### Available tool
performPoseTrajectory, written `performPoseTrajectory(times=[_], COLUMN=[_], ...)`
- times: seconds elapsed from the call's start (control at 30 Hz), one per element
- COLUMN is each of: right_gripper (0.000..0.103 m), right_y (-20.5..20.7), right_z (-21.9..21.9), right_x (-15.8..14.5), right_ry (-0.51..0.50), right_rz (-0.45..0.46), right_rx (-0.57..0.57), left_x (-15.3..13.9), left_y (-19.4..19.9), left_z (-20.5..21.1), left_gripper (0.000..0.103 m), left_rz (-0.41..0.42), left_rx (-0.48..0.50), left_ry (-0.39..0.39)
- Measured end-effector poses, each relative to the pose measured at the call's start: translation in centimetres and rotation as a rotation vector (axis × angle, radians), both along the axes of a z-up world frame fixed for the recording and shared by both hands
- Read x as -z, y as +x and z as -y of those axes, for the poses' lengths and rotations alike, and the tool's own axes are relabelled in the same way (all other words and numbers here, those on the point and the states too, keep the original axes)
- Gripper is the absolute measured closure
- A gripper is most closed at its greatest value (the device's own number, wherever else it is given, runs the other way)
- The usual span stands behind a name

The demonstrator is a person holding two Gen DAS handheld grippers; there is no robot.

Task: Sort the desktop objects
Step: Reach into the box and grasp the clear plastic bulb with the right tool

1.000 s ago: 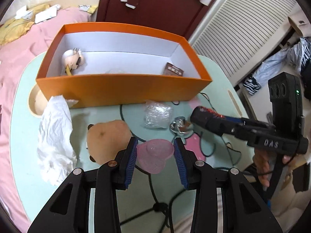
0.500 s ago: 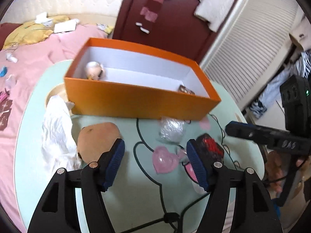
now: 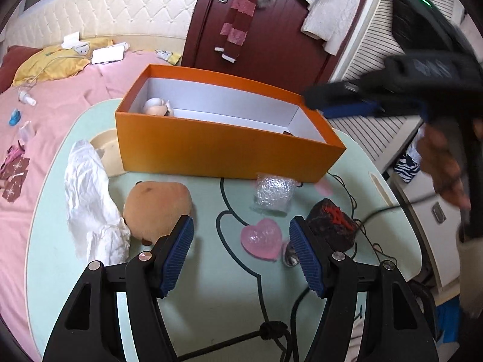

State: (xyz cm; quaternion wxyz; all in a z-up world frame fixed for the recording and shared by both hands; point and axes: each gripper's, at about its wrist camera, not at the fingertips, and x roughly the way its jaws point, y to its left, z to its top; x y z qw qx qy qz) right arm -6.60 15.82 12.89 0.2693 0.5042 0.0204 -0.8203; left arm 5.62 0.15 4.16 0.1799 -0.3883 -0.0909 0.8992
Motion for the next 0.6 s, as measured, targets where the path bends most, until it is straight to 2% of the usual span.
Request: performPoseTrajectory(times=[0.17,0.43,0.5,0.57,0.6], right_gripper=[0.051,0.055,0.058,0.071,0.071], right_y=[-4.7,-7.3,-8.0,-8.7,-9.0], right_z=[3.4,7.3,8.3,9.2,9.7], right_x=[1.5,5.7,6.8,7.8,8.3], right_ry=[0.089,0.243,0.282,0.320,0.340], right_rz=[0.124,0.228,0.254,0.280,0.293], right_rx=[-0.076,-0.145,-0.163,-0.180,-0.189], left_x=[-0.7,-1.7,-1.8,-1.9,-1.9], left_y=[0.1,0.0,0.0,-0.2,-0.3], left_z=[1.4,4.9,5.7,6.3,6.5], left_gripper=[0.036,0.036,0.036,0.036,0.036], left_rz=[-0.007,-0.014,-0.010,-0.007,-0.006], left_rx=[-0.026,-0.106,-0.124,-0.134,-0.138], left_ry=[0.044,0.084,0.093,0.101,0.104])
